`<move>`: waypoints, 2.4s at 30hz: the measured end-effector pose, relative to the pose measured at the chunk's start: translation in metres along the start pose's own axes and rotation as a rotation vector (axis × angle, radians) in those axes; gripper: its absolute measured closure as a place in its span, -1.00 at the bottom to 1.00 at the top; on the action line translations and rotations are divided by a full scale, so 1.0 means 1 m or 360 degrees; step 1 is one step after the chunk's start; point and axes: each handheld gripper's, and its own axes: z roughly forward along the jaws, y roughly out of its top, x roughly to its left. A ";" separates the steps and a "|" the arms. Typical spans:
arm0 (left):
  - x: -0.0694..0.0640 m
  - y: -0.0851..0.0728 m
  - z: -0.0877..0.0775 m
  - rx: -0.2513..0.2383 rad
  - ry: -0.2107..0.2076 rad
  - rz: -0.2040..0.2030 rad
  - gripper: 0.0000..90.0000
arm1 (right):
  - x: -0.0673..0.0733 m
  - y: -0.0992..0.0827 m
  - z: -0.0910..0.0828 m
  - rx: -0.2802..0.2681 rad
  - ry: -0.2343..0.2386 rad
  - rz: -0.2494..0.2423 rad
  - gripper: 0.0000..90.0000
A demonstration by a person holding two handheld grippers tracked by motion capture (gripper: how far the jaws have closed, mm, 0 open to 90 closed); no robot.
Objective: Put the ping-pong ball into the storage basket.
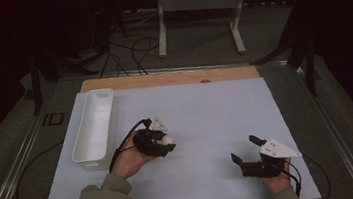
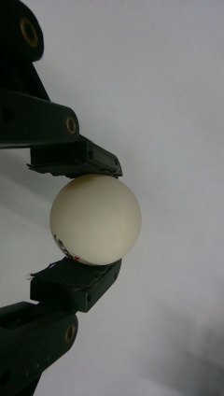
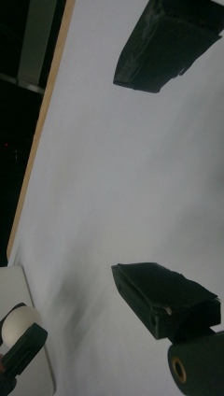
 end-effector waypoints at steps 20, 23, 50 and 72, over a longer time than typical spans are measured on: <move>0.000 0.003 -0.007 -0.0011 0.0014 0.0009 0.14 | 0.000 0.000 0.000 0.0000 0.0001 0.0000 -0.82; 0.000 0.003 -0.007 -0.0009 0.0015 0.0010 0.14 | 0.000 0.000 0.000 0.0001 0.0001 0.0000 -0.82; 0.002 0.004 -0.015 -0.0019 0.0049 -0.0013 0.14 | 0.000 0.000 0.000 -0.0001 0.0001 0.0002 -0.82; 0.005 0.004 -0.025 -0.0032 0.0079 -0.0030 0.14 | 0.000 0.000 -0.001 -0.0005 0.0001 0.0008 -0.82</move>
